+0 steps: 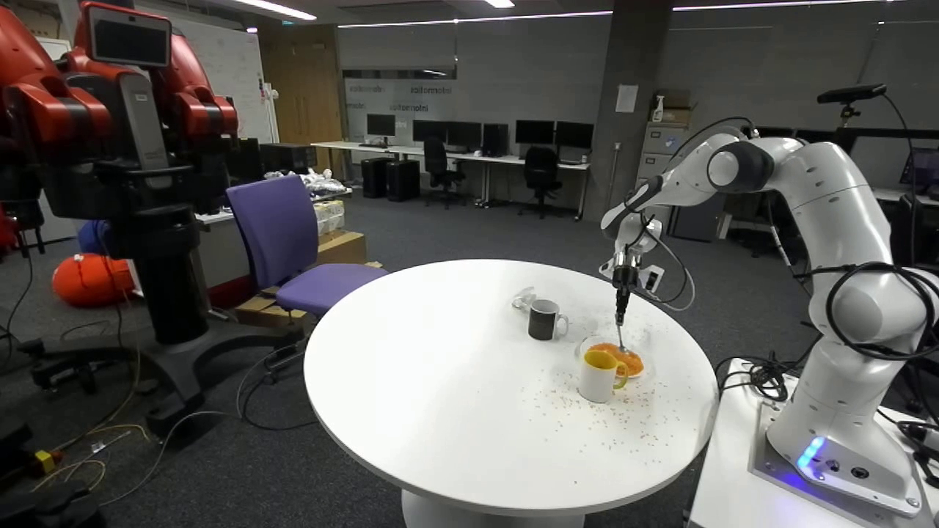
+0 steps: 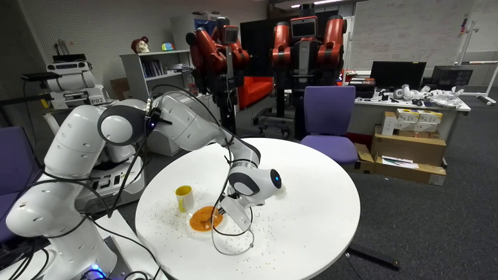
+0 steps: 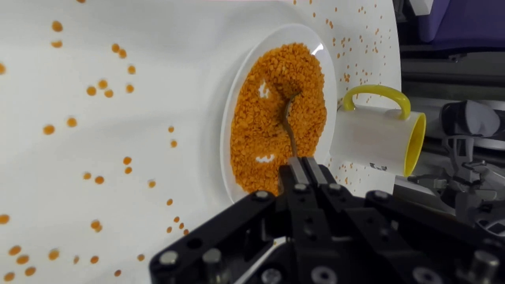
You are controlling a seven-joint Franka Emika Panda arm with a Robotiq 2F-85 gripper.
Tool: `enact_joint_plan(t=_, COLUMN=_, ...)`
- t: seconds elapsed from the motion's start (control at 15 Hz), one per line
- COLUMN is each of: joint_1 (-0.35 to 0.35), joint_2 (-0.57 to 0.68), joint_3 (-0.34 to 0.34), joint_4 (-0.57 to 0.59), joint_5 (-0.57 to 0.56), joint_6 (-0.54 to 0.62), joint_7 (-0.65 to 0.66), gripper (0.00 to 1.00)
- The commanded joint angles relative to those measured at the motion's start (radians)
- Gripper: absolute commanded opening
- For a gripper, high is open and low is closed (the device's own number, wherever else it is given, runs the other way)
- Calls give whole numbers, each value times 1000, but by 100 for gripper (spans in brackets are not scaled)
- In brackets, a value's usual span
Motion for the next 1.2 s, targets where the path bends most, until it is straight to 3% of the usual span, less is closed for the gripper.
enact_joint_plan(t=0.0, joint_1=-47, joint_2=41, joint_3=16, joint_4=62, joint_5=23, joint_6=-65, joint_7=-56, gripper=1)
enact_joint_plan(t=0.53, joint_1=-89, joint_2=99, joint_3=25, joint_4=113, joint_5=51, joint_6=-113, joint_7=-110, gripper=1)
enact_joint_plan(t=1.13, joint_1=-85, joint_2=129, joint_3=61, joint_4=151, joint_5=59, joint_6=-147, joint_7=-122, gripper=1)
